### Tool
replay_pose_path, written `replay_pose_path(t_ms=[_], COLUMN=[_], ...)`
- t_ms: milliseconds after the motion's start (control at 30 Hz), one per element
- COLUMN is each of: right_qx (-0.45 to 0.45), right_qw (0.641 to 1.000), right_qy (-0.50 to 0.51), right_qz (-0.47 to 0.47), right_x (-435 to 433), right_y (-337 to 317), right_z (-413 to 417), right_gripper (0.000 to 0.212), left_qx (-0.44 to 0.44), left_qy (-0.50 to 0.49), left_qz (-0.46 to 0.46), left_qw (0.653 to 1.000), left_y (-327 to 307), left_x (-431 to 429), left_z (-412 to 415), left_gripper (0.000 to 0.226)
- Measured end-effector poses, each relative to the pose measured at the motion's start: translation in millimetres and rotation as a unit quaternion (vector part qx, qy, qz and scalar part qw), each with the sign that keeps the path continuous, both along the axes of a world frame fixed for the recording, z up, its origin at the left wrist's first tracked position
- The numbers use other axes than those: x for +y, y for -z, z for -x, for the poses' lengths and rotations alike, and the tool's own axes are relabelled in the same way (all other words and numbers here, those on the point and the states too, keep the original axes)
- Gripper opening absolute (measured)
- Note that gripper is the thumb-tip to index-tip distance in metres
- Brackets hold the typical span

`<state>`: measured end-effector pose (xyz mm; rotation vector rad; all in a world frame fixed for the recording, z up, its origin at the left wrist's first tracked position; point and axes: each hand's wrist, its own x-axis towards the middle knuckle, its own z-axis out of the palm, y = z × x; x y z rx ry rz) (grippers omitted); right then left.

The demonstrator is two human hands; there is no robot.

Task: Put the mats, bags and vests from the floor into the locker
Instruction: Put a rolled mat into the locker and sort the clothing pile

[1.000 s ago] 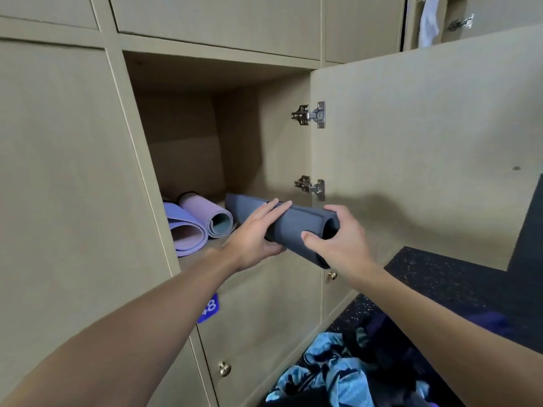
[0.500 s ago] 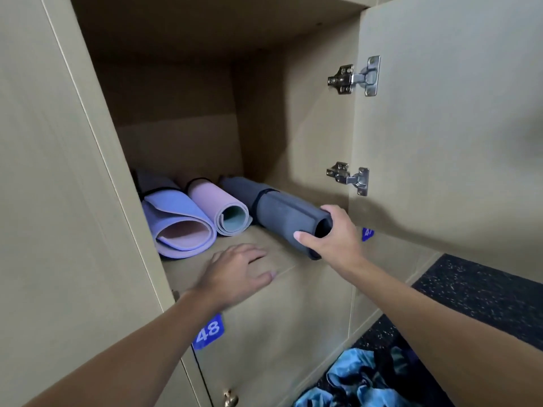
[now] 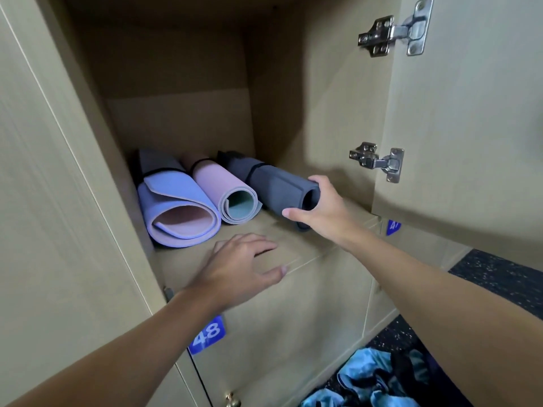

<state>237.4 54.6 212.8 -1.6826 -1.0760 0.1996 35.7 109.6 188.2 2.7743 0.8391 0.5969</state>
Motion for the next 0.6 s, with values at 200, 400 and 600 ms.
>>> replay_pose_path(t_ms=[200,400,600], right_qx=[-0.037,-0.072,-0.024], right_qw=[0.999,0.997,0.999], right_qy=[0.011,0.02,-0.043], right_qz=[-0.019,-0.024,-0.021], right_x=[21.5,27.2,58.7], right_y=[16.5,16.5,11.4], right_z=[7.2,4.2,0.0], right_gripper=[0.103,0.081,0.081], left_qx=[-0.012,-0.025,-0.03], left_qy=[-0.001,0.0,0.007], left_qz=[0.015,0.02,0.017], left_qw=[1.0,0.999,0.999], left_y=[-0.2,-0.3,0.5], left_x=[-0.2,0.0,1.4], left_z=[1.3,0.7,0.5], left_gripper=[0.053,0.052,0.053])
